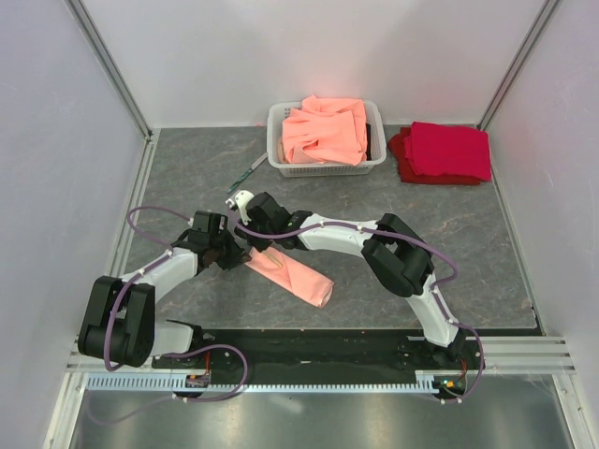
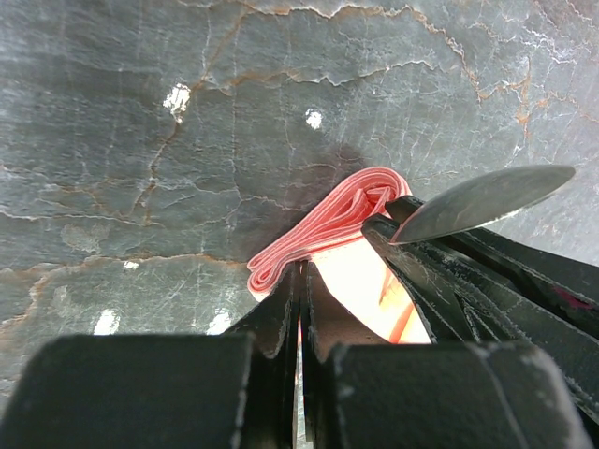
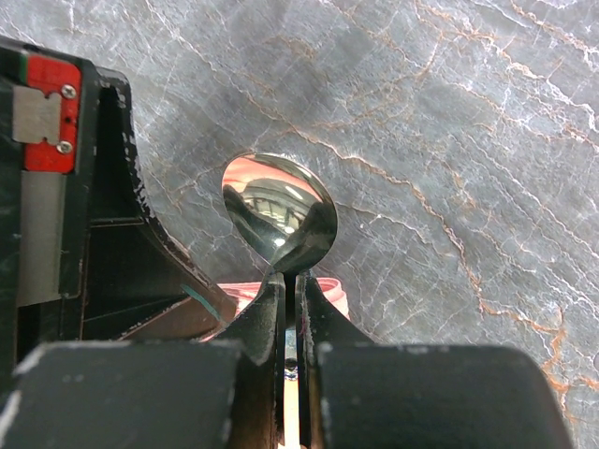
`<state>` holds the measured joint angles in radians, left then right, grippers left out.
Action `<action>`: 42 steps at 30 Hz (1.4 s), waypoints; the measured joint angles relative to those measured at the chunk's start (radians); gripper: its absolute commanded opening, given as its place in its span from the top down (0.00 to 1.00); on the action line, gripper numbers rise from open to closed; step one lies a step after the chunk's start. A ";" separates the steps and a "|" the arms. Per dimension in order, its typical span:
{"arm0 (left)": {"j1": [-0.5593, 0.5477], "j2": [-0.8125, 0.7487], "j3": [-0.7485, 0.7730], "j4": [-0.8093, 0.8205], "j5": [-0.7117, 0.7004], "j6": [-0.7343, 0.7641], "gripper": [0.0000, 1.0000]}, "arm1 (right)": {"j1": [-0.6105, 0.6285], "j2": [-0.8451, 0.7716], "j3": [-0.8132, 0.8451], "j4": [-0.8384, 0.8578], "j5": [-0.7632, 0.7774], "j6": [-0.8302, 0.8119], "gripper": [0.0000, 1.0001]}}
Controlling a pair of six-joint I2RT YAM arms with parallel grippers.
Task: Fold the napkin into a case and place the utensils inside
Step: Insert the spoon into the folded napkin.
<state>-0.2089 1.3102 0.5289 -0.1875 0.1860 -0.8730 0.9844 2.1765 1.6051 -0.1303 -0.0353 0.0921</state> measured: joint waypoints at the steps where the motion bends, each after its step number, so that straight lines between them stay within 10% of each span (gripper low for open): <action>1: 0.000 -0.001 0.000 -0.001 0.000 0.000 0.98 | 0.000 0.000 0.000 -0.002 0.000 -0.002 1.00; 42: 0.000 -0.085 -0.014 -0.028 0.011 0.000 0.92 | 0.035 -0.098 -0.146 -0.058 0.047 0.077 1.00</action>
<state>-0.2089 1.2247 0.5148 -0.2157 0.1970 -0.8730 1.0195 2.0785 1.4593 -0.1886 0.0116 0.1692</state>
